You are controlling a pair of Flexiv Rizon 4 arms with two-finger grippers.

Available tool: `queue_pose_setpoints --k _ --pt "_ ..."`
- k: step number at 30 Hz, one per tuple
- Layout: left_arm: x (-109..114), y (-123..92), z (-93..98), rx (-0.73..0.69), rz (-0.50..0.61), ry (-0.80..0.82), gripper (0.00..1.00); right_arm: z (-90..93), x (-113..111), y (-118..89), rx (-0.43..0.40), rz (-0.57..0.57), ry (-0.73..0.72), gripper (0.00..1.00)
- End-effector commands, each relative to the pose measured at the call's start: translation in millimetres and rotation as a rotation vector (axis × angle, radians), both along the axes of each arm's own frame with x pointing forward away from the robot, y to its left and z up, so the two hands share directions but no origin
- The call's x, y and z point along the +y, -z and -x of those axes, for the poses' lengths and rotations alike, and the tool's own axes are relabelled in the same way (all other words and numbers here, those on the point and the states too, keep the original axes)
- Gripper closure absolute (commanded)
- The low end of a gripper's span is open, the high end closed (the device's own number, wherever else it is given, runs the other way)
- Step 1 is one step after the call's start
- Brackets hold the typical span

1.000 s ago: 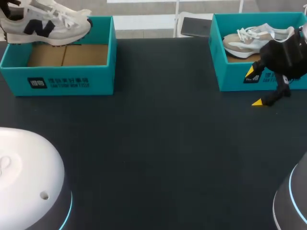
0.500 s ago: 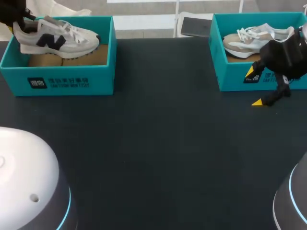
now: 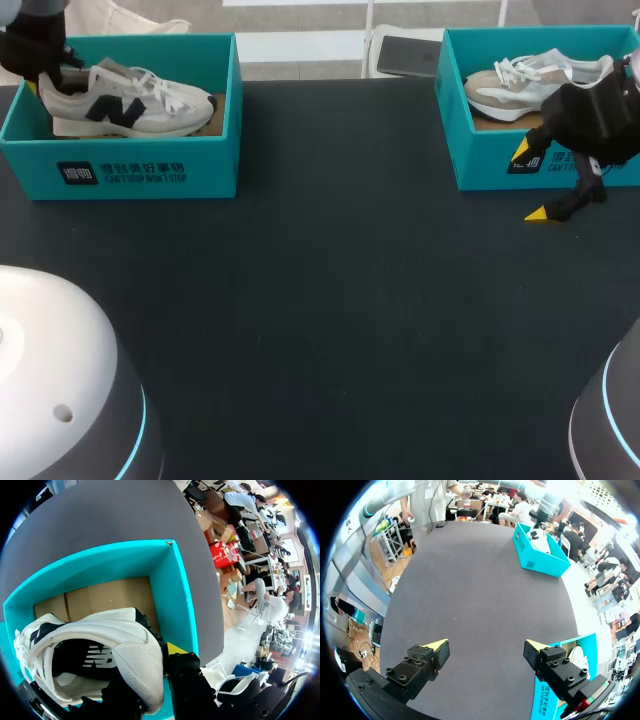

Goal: Take the shoe out of the shoebox, open the shoe tongue, remove and reinsert the insole, then place the shoe into the shoebox

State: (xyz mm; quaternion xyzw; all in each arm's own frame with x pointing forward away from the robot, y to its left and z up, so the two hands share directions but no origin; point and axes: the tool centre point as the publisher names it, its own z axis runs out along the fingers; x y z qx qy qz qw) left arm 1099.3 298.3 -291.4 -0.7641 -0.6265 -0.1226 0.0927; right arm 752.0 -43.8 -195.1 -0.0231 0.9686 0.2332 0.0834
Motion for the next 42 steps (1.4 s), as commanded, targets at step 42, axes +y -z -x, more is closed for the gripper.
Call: queue_pose_setpoints --k 42 --pt "14.1 75.3 57.3 0.118 -0.023 -0.102 1.0 -0.7 1.2 0.5 0.001 0.004 0.002 0.0"
